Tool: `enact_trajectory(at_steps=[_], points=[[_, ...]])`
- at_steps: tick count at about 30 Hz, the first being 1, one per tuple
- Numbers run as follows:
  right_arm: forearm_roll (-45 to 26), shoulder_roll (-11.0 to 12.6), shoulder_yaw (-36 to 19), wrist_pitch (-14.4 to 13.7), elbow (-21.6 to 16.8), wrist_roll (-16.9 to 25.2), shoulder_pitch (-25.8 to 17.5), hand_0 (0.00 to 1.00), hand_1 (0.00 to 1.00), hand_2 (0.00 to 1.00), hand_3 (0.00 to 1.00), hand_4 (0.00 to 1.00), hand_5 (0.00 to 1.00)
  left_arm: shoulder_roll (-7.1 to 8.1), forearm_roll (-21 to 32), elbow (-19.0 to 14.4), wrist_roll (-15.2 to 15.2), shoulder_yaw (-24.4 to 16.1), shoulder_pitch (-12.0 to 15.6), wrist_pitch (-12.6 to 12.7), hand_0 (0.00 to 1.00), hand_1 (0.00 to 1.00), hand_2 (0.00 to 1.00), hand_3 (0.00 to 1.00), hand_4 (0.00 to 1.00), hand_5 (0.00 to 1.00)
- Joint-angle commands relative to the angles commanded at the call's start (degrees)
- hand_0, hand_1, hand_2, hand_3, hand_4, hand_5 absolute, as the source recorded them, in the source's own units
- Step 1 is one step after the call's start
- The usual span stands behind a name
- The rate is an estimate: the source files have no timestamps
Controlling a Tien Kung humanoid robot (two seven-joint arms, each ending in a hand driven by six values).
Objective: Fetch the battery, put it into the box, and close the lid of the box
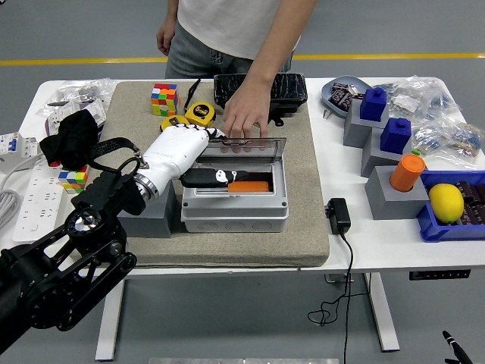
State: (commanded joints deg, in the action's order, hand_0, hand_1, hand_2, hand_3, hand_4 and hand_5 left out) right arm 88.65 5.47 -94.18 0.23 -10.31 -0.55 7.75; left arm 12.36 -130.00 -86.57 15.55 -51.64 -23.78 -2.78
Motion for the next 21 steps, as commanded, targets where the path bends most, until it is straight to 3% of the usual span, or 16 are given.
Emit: enact_trajectory(at_steps=[7, 13, 18, 21], points=[[0.19, 0.1, -0.18, -0.04, 0.0, -0.06, 0.05, 0.84, 0.756, 0.751, 0.801, 0.998, 0.998, 0.83, 0.0, -1.9, 0.62, 3.28, -0.17, -0.67, 0.774, 0.828, 0.779, 0.777, 0.998, 0.998], [0.13, 0.08, -0.02, -0.01, 0.0, -0.02, 0.1, 0.839, 0.756, 0.751, 0.801, 0.998, 0.998, 0.75, 0.0, -2.69, 1.27, 3.38, -0.51, -1.5, 0.775, 0.827, 0.776, 0.775, 0.998, 0.998], [0.23, 0.11, -0.19, -0.03, 0.0, -0.03, 0.04, 0.839, 0.756, 0.75, 0.801, 0.998, 0.998, 1.21, 0.0, -4.06, 3.22, 3.99, -0.39, -4.05, 0.775, 0.826, 0.774, 0.771, 0.998, 0.998], [0.45, 0.12, -0.43, -0.06, 0.0, -0.09, 0.03, 0.838, 0.756, 0.751, 0.801, 0.998, 0.998, 1.37, 0.09, -5.32, 5.86, 4.28, -0.3, -7.31, 0.774, 0.817, 0.769, 0.774, 0.998, 0.998]])
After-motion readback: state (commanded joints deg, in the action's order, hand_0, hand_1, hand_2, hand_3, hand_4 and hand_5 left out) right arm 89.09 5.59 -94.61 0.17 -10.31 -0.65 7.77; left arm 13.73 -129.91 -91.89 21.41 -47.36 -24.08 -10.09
